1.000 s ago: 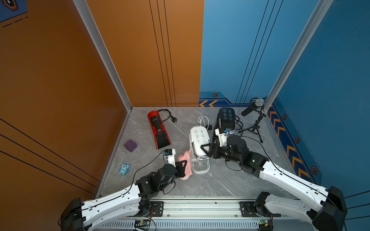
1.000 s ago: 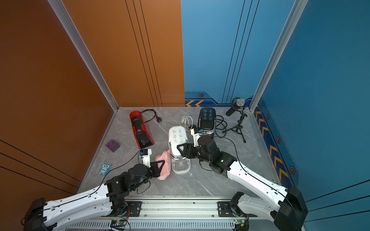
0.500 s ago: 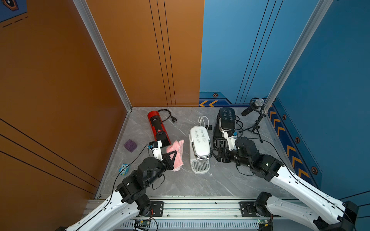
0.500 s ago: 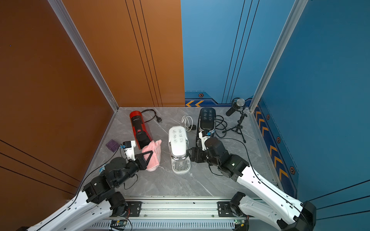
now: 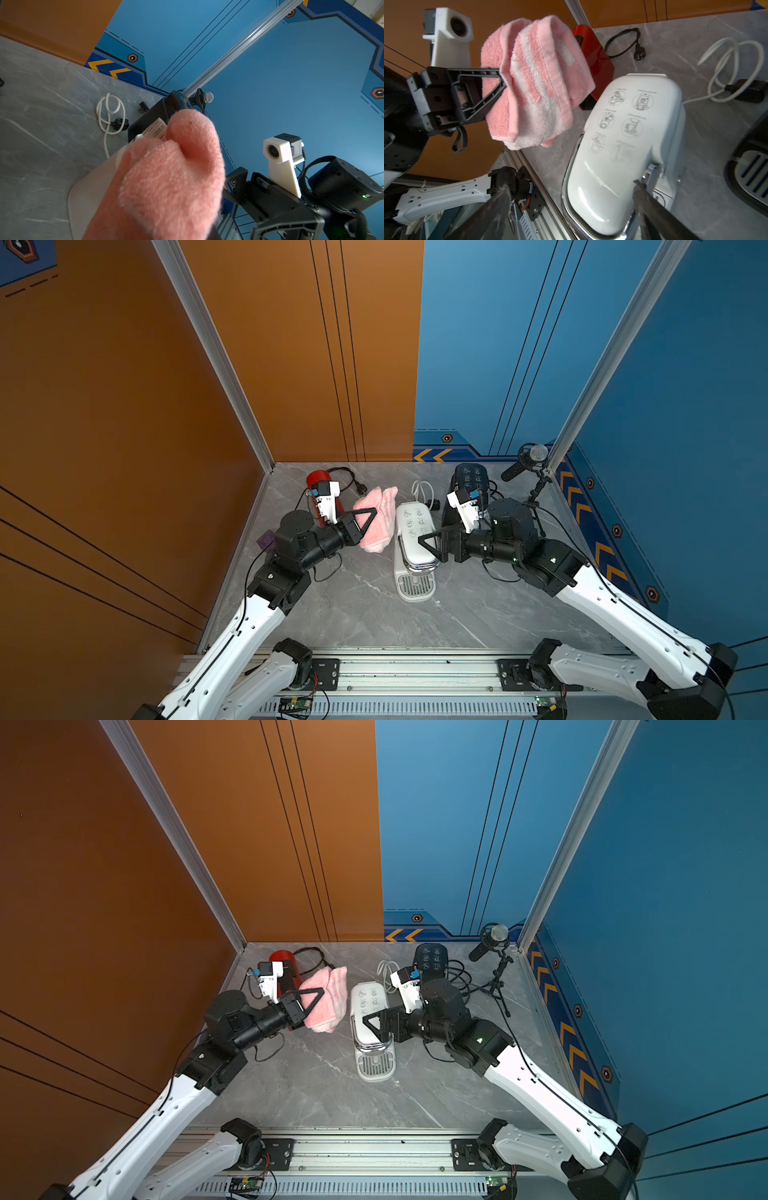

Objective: Wipe the surface of a coffee machine
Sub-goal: Adjust the cleaning item.

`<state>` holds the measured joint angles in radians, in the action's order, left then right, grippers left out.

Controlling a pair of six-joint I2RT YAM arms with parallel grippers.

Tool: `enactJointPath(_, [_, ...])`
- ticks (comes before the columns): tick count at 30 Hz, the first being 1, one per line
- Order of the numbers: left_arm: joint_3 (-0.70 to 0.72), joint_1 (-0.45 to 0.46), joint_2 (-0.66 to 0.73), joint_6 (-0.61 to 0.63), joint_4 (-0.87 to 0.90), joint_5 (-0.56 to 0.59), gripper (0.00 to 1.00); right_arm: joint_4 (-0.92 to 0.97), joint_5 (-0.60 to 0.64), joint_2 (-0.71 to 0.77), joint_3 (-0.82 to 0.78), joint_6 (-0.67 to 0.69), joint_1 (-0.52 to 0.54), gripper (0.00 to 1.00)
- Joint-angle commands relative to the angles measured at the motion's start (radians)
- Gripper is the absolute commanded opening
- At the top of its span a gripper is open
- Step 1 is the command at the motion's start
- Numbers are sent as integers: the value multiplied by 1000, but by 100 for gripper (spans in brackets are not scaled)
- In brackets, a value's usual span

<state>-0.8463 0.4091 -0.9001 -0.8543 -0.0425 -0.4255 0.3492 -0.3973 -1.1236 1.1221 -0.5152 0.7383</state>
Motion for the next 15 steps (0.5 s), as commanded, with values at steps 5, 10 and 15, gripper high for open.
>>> enactJointPath(5, [-62, 18, -54, -78, -159, -134, 0, -239, -137, -88, 12, -42, -13, 99])
enactJointPath(10, [-35, 55, -78, -111, -213, -128, 0, -335, -154, -158, 9, -90, -25, 100])
enactJointPath(15, [-24, 76, -78, -103, -217, -108, 0, -440, -215, -230, 38, -155, -20, 97])
